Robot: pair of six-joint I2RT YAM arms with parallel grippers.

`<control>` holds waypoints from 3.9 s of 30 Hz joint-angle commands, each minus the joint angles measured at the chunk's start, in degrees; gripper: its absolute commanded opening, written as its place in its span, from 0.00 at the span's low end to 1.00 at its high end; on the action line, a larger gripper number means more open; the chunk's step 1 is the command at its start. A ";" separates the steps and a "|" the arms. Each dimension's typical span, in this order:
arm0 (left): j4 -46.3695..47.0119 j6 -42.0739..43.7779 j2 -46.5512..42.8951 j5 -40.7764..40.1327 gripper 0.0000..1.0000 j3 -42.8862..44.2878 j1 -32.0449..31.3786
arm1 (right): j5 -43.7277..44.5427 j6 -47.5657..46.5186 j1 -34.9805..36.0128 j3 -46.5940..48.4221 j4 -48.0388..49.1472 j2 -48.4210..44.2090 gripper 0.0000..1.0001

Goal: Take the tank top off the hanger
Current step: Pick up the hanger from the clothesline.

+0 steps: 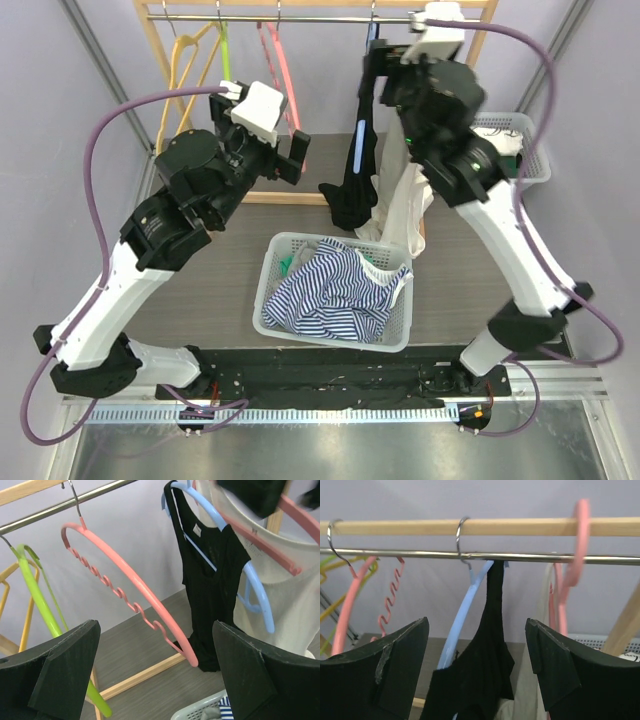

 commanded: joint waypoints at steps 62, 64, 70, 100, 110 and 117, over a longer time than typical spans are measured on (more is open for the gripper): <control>14.50 -11.47 -9.90 16.69 0.28 -45.47 23.38 | -2.69 3.05 3.19 20.24 -20.16 4.10 0.01; 14.41 -11.47 -9.90 15.99 0.30 -45.83 23.47 | -3.48 3.05 3.18 20.25 -21.12 3.05 0.01; 12.13 -9.88 -10.34 16.69 0.45 -46.44 23.47 | -6.91 5.16 3.18 18.13 -18.94 -0.38 0.01; 2.19 -5.66 -12.71 15.99 0.70 -41.61 24.00 | -12.98 12.10 3.19 -0.22 -24.21 -4.51 0.01; -0.53 -4.96 -13.76 17.48 0.70 -41.17 24.09 | -23.60 15.97 3.18 -8.48 -22.28 -16.27 0.01; -2.64 -4.35 -14.73 18.01 0.69 -41.00 24.17 | -27.12 13.51 3.19 -17.72 -15.32 -26.84 0.01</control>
